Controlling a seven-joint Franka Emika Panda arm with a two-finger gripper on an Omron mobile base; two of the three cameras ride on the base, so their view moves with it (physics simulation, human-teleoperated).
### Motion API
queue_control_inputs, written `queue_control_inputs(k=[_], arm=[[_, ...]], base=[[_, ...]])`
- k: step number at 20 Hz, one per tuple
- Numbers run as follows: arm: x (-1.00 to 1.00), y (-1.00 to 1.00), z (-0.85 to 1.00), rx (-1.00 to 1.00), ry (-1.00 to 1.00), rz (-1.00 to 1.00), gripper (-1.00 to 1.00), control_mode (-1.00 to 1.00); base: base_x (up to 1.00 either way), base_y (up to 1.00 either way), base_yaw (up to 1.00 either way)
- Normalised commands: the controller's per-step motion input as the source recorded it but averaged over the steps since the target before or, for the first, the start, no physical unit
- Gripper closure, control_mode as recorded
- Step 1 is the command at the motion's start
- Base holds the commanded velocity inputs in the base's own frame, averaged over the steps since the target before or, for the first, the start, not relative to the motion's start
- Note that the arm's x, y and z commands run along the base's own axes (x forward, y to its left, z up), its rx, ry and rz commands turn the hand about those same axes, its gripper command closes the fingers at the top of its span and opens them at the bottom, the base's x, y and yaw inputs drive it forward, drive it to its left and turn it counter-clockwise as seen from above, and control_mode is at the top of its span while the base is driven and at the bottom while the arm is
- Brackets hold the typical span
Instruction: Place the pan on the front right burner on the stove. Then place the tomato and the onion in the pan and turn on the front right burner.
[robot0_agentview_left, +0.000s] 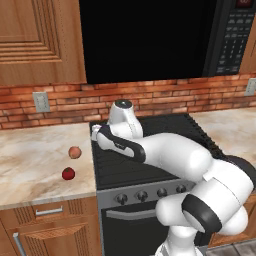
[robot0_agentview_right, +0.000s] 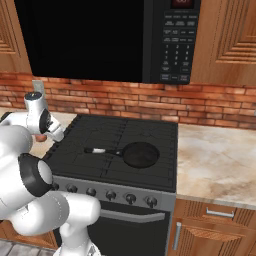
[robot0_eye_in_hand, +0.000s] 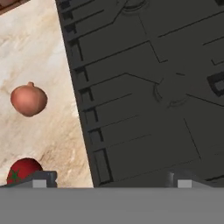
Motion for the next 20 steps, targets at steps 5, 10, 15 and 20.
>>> queue_control_inputs(k=[5, 10, 15, 20], arm=[[0.00, 0.36, 0.00, 0.00, -0.09, 0.14, -1.00, -1.00], [0.00, 0.31, 0.00, 0.00, -0.06, 0.13, -1.00, -1.00], [0.02, 0.30, 0.00, 0.00, -0.02, 0.11, -1.00, -1.00], [0.07, 0.28, 0.00, 0.00, -0.01, 0.08, -1.00, -1.00]], base=[[0.00, 0.00, 0.00], [0.00, 0.00, 0.00], [0.00, 0.00, 0.00], [0.00, 0.00, 0.00]])
